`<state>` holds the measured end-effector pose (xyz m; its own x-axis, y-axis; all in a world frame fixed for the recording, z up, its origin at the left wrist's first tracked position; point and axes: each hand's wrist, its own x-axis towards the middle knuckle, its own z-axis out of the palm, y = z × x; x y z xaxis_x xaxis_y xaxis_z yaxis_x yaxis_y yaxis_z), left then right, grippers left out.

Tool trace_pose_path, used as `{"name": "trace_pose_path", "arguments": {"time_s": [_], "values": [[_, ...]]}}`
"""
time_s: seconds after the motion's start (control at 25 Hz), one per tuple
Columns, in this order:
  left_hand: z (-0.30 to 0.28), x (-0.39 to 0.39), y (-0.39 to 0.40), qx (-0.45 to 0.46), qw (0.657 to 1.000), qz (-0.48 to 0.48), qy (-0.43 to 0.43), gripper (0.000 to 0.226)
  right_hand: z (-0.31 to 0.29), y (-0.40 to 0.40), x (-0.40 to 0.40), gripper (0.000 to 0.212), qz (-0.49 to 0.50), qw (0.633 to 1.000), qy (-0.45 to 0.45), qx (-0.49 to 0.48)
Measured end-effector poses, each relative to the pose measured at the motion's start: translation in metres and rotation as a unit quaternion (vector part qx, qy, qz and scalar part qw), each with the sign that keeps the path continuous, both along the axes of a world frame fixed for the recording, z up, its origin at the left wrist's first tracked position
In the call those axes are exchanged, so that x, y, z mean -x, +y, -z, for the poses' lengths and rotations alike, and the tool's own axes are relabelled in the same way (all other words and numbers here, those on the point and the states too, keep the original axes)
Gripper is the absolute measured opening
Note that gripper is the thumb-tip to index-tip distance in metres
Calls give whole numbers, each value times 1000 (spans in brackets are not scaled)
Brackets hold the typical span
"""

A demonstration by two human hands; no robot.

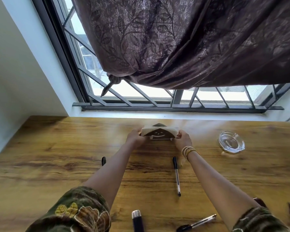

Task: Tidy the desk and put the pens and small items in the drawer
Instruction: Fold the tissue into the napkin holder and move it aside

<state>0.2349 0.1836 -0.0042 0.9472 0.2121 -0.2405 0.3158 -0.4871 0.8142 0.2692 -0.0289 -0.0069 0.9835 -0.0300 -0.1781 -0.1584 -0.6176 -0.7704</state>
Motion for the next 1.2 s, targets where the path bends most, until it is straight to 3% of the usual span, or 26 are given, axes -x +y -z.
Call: {"name": "trace_pose_path", "arguments": {"time_s": [0.12,0.36,0.76,1.0,1.2], "values": [[7,-3,0,31,999,-36,-9,48,6,-2,-2,43,32,998,12,-53],[2,11,5,104,991,-75,-48,41,2,4,3,56,47,991,17,-121],[-29,107,50,122,969,-190,-101,21,-23,67,42,39,-65,988,16,-141],[-38,187,73,143,916,-354,-123,24,-31,134,91,50,-165,976,45,-136],[-35,236,128,99,866,-481,-92,30,-14,213,134,45,-257,952,79,-145]]}}
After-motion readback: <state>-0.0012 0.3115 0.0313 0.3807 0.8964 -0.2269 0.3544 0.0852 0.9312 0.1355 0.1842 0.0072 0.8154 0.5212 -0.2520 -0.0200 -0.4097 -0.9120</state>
